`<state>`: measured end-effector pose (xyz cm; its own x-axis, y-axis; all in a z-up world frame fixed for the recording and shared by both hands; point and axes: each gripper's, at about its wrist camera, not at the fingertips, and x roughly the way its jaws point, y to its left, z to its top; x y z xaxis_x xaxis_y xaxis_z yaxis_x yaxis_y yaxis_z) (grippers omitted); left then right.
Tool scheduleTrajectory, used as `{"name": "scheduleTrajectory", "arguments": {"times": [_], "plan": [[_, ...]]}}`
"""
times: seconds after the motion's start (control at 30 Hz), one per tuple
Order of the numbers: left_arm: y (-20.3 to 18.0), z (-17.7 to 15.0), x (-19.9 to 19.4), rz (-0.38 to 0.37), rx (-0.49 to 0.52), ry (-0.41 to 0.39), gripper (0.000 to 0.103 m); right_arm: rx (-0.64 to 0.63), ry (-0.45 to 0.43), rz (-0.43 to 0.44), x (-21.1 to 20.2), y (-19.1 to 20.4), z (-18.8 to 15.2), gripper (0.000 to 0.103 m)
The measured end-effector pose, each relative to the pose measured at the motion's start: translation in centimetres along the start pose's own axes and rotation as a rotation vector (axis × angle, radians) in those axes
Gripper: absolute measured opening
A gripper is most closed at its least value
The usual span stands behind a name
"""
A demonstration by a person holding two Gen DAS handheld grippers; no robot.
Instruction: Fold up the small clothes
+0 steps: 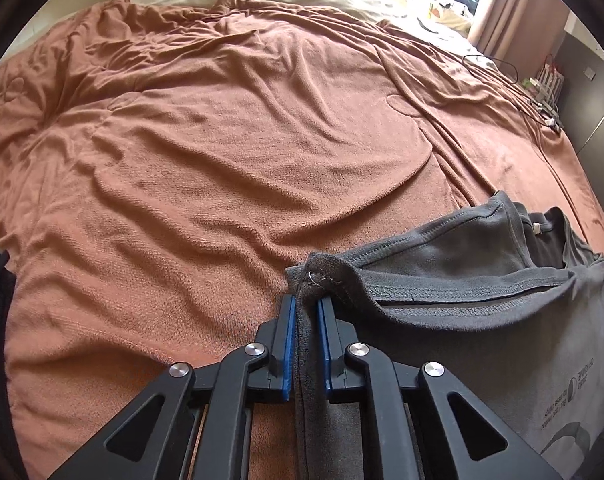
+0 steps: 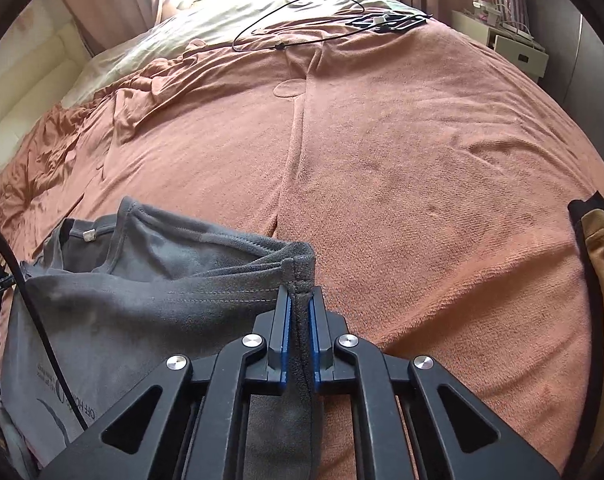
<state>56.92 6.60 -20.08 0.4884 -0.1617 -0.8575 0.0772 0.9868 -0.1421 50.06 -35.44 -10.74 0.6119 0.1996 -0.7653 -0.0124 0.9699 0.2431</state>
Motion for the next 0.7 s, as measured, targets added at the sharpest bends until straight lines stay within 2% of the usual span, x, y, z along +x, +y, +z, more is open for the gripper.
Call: {"name": "scheduleTrajectory", "arguments": {"times": [0.17,0.47,0.7], "plan": [[0.2,-0.3,-2.1,0.005,-0.029,-0.034,0.005,-0.017,-0.024,-0.013,-2.0,0.8,-0.2,0.004],[-0.2,-1.3,-6.2,0.008,-0.032,-0.097,0.005,-0.039,-0.064,-0.011,-5.3,1.4,-1.1,0.004],[-0.4,0.3,-9.7,0.011,-0.038,-0.188,0.004,-0.040,-0.124,-0.009,-8.2,1.6,-0.6,0.003]]}}
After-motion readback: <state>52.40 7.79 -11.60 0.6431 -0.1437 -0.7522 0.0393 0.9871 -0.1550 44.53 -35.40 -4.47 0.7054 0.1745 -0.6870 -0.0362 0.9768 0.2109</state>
